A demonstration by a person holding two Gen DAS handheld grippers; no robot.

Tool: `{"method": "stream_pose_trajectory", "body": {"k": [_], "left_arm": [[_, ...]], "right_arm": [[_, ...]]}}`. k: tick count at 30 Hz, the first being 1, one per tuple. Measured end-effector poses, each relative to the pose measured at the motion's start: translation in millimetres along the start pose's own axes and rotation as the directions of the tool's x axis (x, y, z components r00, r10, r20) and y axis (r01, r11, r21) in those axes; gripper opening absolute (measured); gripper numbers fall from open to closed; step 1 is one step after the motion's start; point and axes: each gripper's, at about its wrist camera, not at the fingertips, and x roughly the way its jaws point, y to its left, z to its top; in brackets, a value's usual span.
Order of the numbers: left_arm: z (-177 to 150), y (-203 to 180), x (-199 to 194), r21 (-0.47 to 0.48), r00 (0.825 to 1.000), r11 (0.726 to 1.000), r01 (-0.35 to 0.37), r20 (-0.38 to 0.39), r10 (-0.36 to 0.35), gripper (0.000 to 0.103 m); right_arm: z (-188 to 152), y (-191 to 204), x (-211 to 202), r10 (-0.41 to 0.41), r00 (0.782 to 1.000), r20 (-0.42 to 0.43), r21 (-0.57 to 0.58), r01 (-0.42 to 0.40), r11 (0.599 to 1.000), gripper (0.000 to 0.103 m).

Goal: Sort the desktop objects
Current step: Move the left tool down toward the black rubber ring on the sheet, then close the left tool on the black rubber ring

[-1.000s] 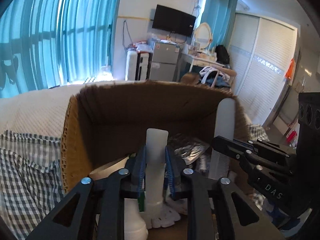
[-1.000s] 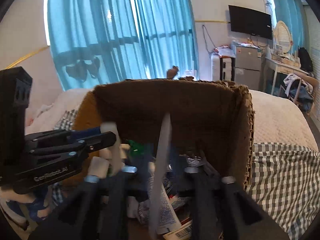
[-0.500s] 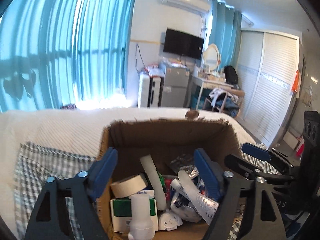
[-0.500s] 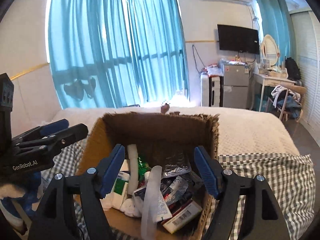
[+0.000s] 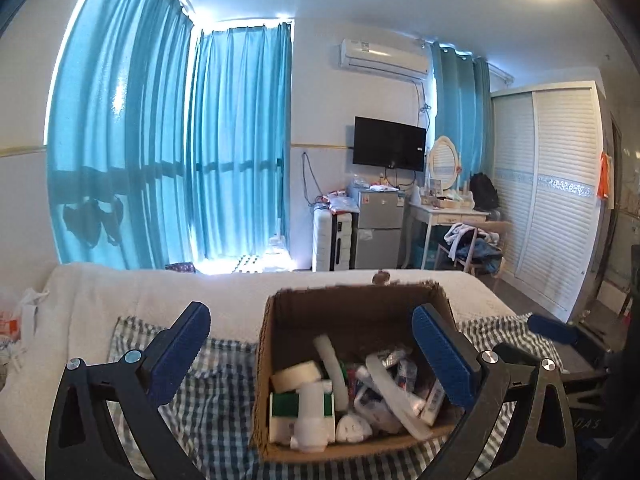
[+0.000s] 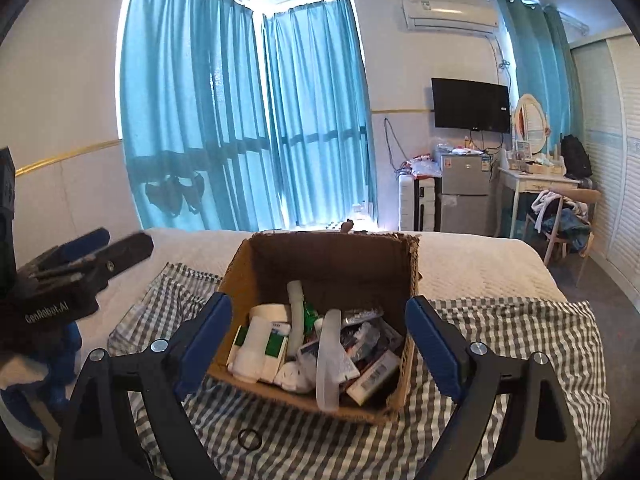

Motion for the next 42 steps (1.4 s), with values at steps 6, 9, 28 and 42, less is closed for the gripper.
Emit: {"method": "stream_pose_trajectory", "body": {"k": [6, 9, 28, 42], "left_arm": [[-39.1, 8.2, -5.6, -0.025, 0.997, 0.999, -0.040, -0.071, 0.038, 0.103], [-59.6, 13.4, -2.7, -0.045, 0.991, 0.997, -0.057, -0.122, 0.051, 0.103], [-188.8, -9.7, 76.1, 0.011, 0.872, 0.999, -0.032, -0.489, 0.034, 0.095], [-251.5, -22.0, 138.2, 0.008, 0.711, 1.000, -0.008, -0.703, 0.011, 0.066]], "right_arm": [[-26.6, -5.8, -7.9, -0.007, 1.000, -0.028, 0.031, 0.007, 0.999, 0.089], [-35.8, -9.5, -7.6, -0.005, 0.999, -0.045, 0.043, 0.007, 0.999, 0.089], [-88.8, -12.4, 36.1, 0.017, 0.979, -0.204, 0.019, -0.014, 1.000, 0.061], [-108.7, -23.5, 71.5, 0.057, 0.950, -0.308, 0.078, -0.035, 0.996, 0.061]]}}
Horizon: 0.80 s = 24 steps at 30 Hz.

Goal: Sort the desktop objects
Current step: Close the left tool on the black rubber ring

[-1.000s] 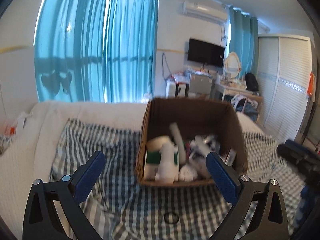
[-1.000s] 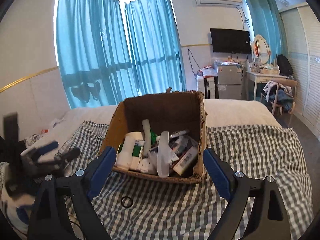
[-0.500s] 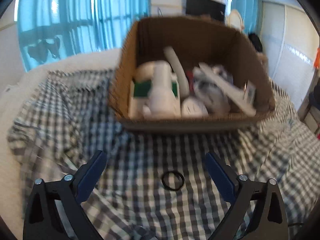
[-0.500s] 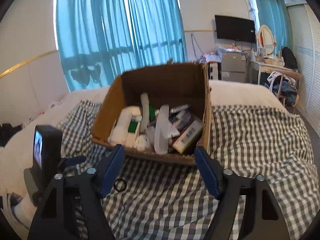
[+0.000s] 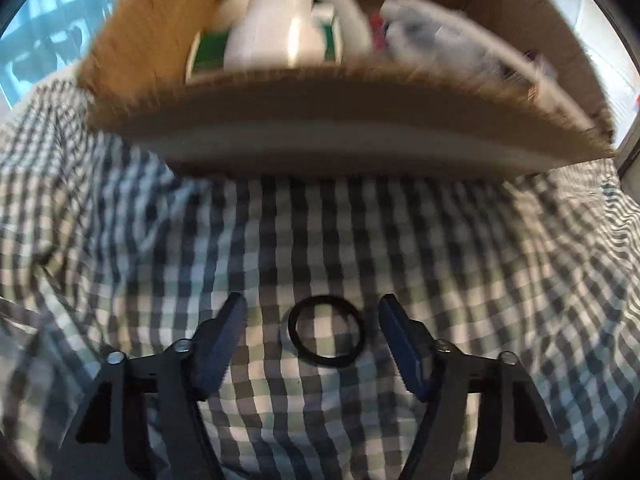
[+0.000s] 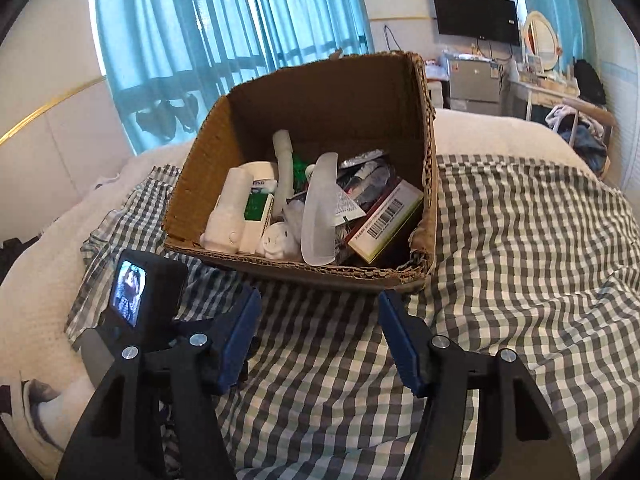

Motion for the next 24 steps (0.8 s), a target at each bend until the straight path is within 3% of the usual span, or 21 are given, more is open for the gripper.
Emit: {"method": "stream_pose_trajectory", "body": {"k": [3, 5, 7, 10, 14, 18, 20, 24], "left_arm": [[-1.3, 2.2, 7.8, -0.014, 0.999, 1.000, 0.026, -0.031, -0.026, 0.063], [-3.4, -0.1, 8.8, -0.003, 0.999, 1.000, 0.031, -0.041, -0.031, 0.051], [-5.8, -4.7, 7.9, 0.018, 0.998, 0.999, 0.033, -0.050, -0.032, 0.030], [-10.0, -10.9, 3.0, 0.042, 0.997, 0.998, 0.048, -0.058, -0.046, 0.009], [-14.0, -15.3, -10.4, 0.055, 0.998, 0.997, 0.057, -0.032, -0.056, 0.004], [-18.8, -23.0, -42.5, 0.084, 0.997, 0.995, 0.050, 0.054, -0.054, 0.004], [-21.4, -26.5, -59.7, 0.091, 0.994, 0.995, 0.051, 0.096, -0.060, 0.004], [-23.9, -29.6, -101.8, 0.087, 0.979, 0.994, 0.067, 0.186, -0.083, 0.004]], "right_arm": [[-2.3, -3.4, 8.1, 0.006, 1.000, -0.026, 0.010, -0.005, 1.000, 0.061], [-2.9, -4.4, 10.6, 0.010, 0.999, -0.033, 0.015, -0.009, 1.000, 0.061], [-3.7, -3.7, 10.4, 0.009, 0.999, -0.035, 0.013, -0.009, 1.000, 0.061], [-4.4, -0.5, 9.8, 0.006, 0.999, -0.038, 0.003, -0.005, 1.000, 0.061], [-5.2, 5.2, 7.4, -0.001, 0.999, -0.039, -0.017, 0.000, 1.000, 0.061], [-1.9, 11.1, -4.3, -0.007, 1.000, -0.015, -0.033, 0.006, 0.999, 0.058], [1.2, 16.6, -14.8, -0.008, 1.000, 0.010, -0.051, 0.008, 0.999, 0.052], [11.4, 30.9, -45.8, -0.006, 0.995, 0.102, -0.086, 0.015, 0.996, 0.052]]}}
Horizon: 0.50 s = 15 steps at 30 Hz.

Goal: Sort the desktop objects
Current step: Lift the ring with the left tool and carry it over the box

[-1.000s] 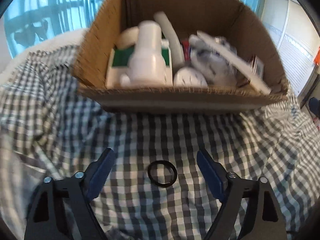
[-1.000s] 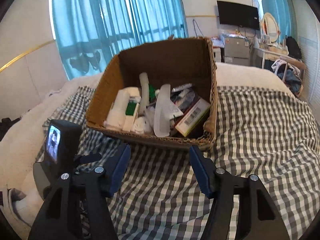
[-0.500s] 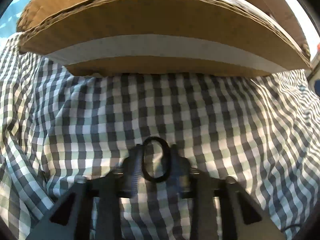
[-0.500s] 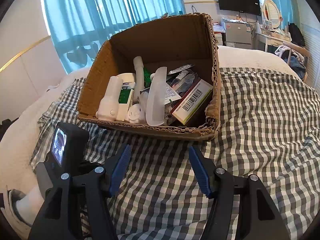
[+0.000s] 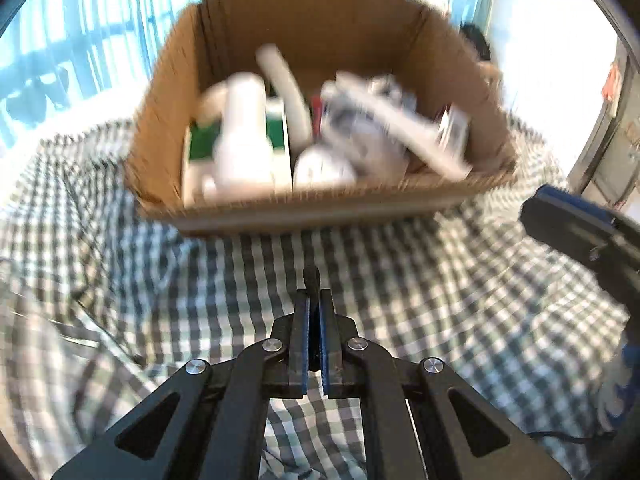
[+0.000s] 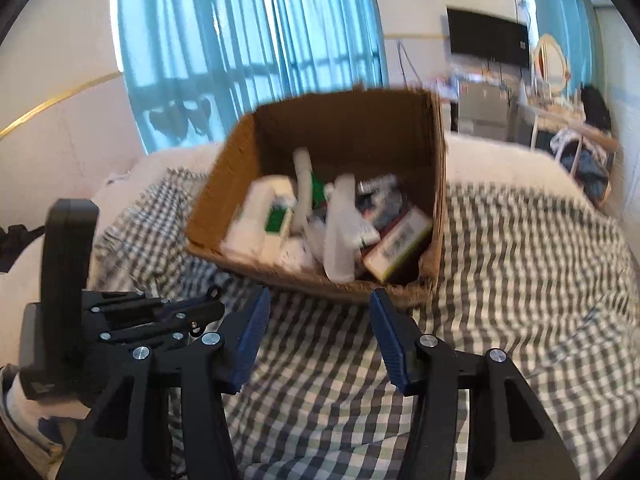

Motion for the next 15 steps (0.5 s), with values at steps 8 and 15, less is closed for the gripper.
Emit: {"method": "stream_pose_trajectory", "body": {"k": [8, 15], "left_arm": [[47.9, 4.3, -91.3, 0.000, 0.972, 1.000, 0.026, 0.234, -0.025, 0.004], [77.4, 9.0, -158.9, 0.012, 0.917, 0.999, 0.033, 0.398, -0.035, 0.004]], "right_arm": [[30.0, 22.6, -53.0, -0.008, 0.991, 0.134, -0.052, 0.015, 0.999, 0.052], [65.0, 28.8, -92.3, -0.011, 0.970, 0.245, -0.055, 0.025, 0.998, 0.052]]}}
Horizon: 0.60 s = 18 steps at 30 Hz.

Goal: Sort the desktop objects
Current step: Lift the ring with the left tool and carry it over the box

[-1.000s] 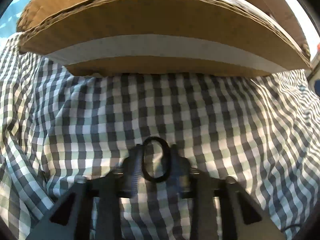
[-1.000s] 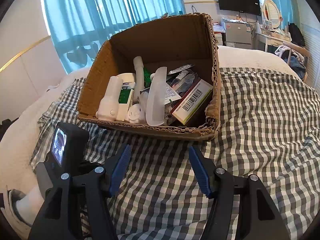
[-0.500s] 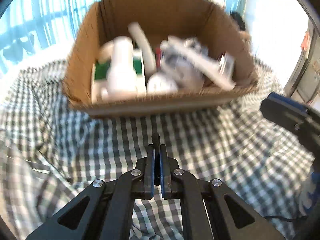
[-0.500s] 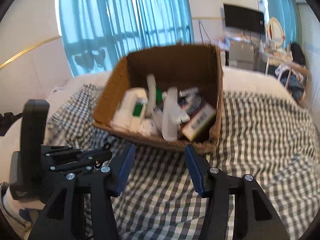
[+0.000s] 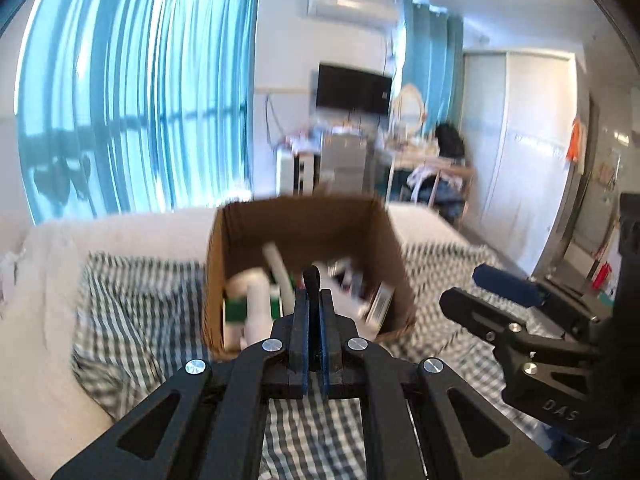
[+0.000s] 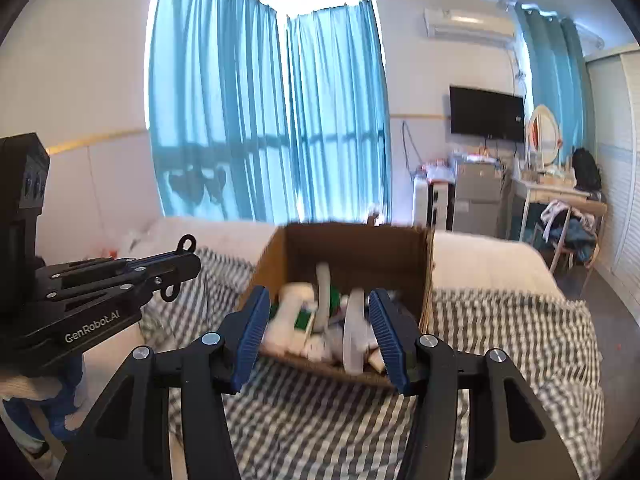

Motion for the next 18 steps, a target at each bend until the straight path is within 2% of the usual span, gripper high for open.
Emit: {"method": "stream_pose_trajectory", "body": {"k": [9, 14, 18], "left_arm": [[53.7, 3.1, -20.2, 0.016, 0.993, 1.000, 0.010, 0.115, -0.011, 0.004], [73.7, 5.0, -6.4, 0.031, 0.991, 0.999, 0.027, 0.132, -0.031, 0.004], [81.7, 3.6, 17.1, 0.049, 0.992, 0.999, 0.020, 0.127, -0.026, 0.004]], "right_arm": [[45.2, -9.8, -0.1, -0.023, 0.997, 0.074, 0.001, 0.023, 1.000, 0.052], [59.6, -16.9, 17.8, -0.021, 0.996, 0.089, 0.013, 0.020, 1.000, 0.052], [58.5, -27.3, 44.8, -0.043, 0.997, 0.064, 0.012, 0.042, 0.999, 0.052]]}}
